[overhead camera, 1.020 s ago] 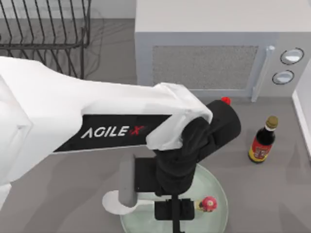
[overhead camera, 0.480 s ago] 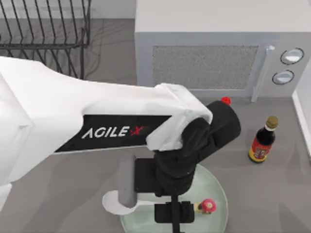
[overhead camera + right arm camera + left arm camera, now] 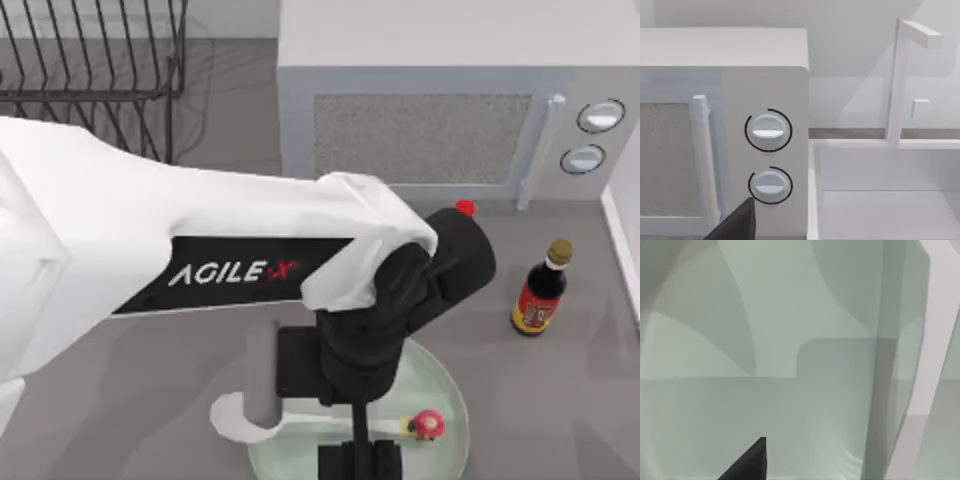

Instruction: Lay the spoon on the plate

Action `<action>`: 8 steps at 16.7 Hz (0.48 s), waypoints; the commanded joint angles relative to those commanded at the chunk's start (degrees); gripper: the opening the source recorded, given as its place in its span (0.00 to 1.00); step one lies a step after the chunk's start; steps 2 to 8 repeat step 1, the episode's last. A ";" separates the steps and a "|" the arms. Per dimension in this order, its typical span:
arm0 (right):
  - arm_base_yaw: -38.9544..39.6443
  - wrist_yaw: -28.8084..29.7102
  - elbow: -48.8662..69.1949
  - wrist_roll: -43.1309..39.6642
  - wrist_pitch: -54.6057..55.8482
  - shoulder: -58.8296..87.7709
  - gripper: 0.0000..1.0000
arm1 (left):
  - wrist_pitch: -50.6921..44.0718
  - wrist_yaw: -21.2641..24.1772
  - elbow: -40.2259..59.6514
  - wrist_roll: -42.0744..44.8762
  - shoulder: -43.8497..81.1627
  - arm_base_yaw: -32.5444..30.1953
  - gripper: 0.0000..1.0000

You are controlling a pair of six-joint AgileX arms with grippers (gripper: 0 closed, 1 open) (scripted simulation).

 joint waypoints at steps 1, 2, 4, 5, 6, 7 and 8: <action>0.00 0.00 0.00 0.00 0.00 0.00 1.00 | 0.00 0.00 0.00 0.00 0.00 0.00 1.00; 0.00 0.00 0.00 0.00 0.00 0.00 1.00 | 0.00 0.00 0.00 0.00 0.00 0.00 1.00; 0.00 0.00 0.00 0.00 0.00 0.00 1.00 | 0.00 0.00 0.00 0.00 0.00 0.00 1.00; 0.00 0.00 0.00 0.00 0.00 0.00 1.00 | 0.00 0.00 0.00 0.00 0.00 0.00 1.00; 0.00 0.00 0.00 0.00 0.00 0.00 1.00 | 0.00 0.00 0.00 0.00 0.00 0.00 1.00; 0.00 0.00 0.00 0.00 0.00 0.00 1.00 | 0.00 0.00 0.00 0.00 0.00 0.00 1.00; 0.00 0.00 0.00 0.00 0.00 0.00 1.00 | 0.00 0.00 0.00 0.00 0.00 0.00 1.00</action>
